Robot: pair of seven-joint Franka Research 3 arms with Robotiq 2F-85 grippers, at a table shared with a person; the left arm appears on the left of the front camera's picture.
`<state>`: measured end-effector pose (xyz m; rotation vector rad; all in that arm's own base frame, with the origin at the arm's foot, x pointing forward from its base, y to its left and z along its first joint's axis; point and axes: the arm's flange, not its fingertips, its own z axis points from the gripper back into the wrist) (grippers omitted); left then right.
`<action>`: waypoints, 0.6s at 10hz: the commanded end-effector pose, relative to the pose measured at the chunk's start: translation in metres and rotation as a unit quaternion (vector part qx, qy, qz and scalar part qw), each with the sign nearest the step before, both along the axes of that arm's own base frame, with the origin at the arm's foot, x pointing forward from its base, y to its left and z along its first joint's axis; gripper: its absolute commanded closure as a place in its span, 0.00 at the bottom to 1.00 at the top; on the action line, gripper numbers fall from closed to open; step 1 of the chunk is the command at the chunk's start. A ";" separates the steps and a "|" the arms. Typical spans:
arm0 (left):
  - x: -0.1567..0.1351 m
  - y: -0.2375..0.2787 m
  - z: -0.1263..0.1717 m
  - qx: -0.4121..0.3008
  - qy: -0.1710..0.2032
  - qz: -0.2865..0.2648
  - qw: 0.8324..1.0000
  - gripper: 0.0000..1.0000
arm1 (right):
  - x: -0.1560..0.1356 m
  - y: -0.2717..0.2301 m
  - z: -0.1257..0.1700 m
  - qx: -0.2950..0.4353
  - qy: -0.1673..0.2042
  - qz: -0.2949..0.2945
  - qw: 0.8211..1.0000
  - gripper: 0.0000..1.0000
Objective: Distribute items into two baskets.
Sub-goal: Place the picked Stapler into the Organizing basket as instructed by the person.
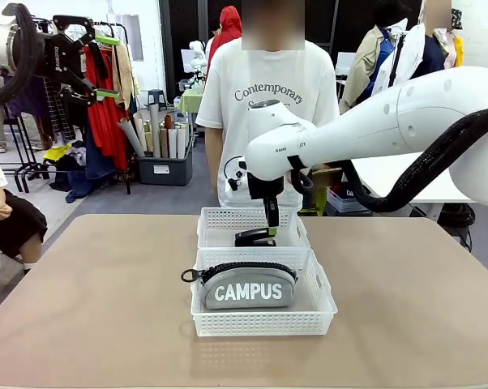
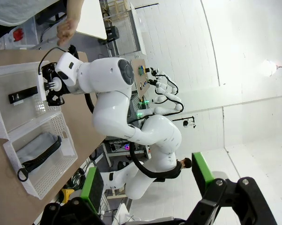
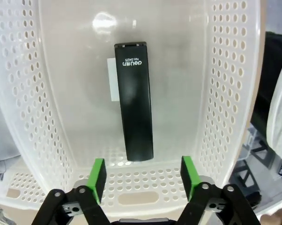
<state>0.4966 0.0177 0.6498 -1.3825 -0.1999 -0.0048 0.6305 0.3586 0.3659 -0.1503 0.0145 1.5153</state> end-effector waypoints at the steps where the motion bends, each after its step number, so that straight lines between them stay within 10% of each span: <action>1: -0.002 0.000 0.001 0.000 0.000 0.001 1.000 0.00 | 0.002 -0.006 0.019 0.022 0.020 -0.015 0.999 0.00; 6: -0.002 0.000 0.001 0.000 0.000 0.001 1.000 0.00 | 0.003 -0.018 0.042 0.048 0.019 -0.032 0.998 0.00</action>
